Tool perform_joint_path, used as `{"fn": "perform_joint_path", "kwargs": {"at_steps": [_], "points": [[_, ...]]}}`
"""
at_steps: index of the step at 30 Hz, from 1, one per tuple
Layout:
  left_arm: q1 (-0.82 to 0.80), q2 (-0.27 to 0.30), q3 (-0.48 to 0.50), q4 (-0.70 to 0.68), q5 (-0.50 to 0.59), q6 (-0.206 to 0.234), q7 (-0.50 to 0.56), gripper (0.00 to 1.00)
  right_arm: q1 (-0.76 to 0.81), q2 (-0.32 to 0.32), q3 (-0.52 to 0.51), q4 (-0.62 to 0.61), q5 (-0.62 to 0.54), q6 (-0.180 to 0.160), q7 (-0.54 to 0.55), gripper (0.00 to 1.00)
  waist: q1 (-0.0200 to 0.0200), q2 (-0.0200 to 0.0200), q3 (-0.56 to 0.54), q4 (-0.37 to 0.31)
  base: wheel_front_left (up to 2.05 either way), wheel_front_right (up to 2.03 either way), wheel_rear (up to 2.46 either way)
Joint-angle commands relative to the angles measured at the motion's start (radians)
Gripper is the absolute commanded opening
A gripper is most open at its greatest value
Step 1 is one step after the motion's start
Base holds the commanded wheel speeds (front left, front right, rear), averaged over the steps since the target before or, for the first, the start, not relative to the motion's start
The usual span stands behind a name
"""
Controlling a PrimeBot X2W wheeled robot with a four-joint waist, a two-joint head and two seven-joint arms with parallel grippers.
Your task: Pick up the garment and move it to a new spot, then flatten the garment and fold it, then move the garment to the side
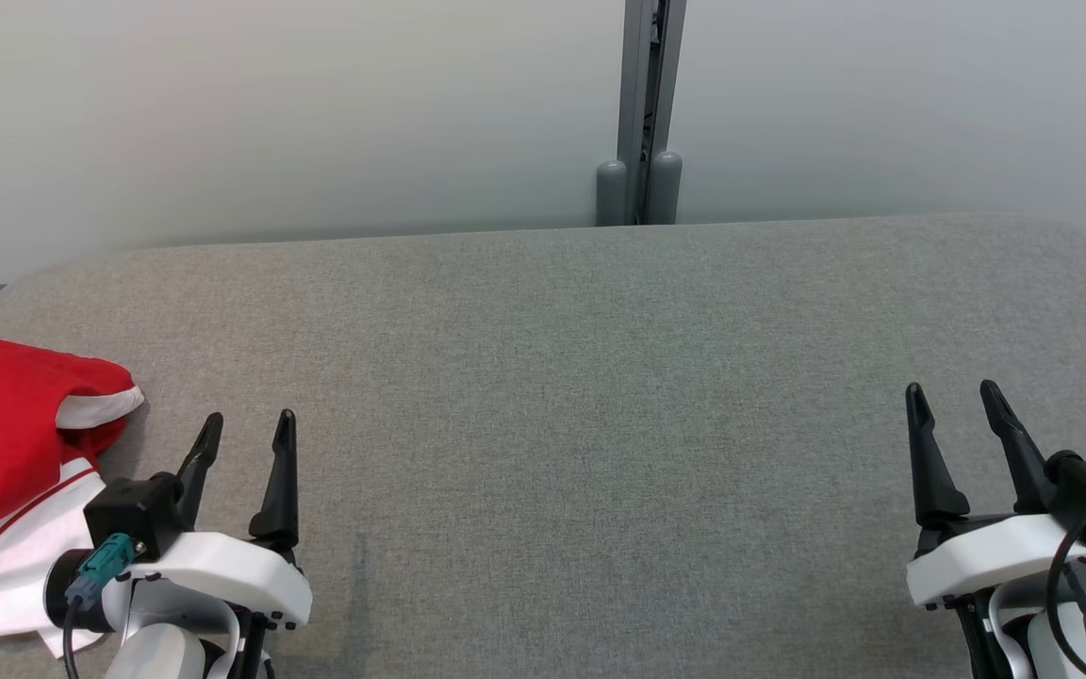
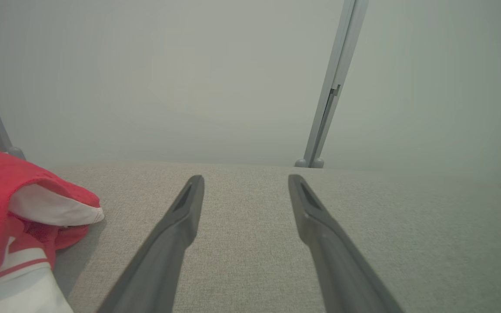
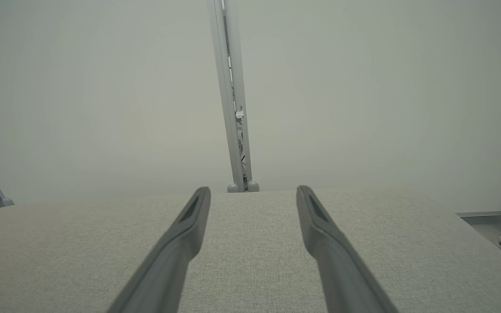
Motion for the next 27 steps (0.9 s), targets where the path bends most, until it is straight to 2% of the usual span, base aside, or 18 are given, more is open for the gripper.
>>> {"fn": "perform_joint_path", "kwargs": {"at_steps": [1,14,27], "points": [[0.005,0.007,0.004,0.0,0.017,0.007,0.0,1.0,0.008,-0.005,0.003,0.002,-0.011,0.004,-0.013,1.0,0.0,0.0,0.001,0.0,0.0,0.0,0.0],[0.001,0.022,0.0,0.006,0.076,0.01,0.022,1.0,0.005,0.009,0.008,0.03,-0.045,0.004,-0.061,1.0,0.0,0.0,0.005,0.002,0.0,0.0,0.0],[-0.003,0.022,-0.003,0.012,0.053,0.016,0.026,1.0,-0.008,0.009,0.008,0.06,0.019,0.004,-0.059,1.0,0.0,0.0,0.01,0.003,0.0,0.0,0.0]]}}
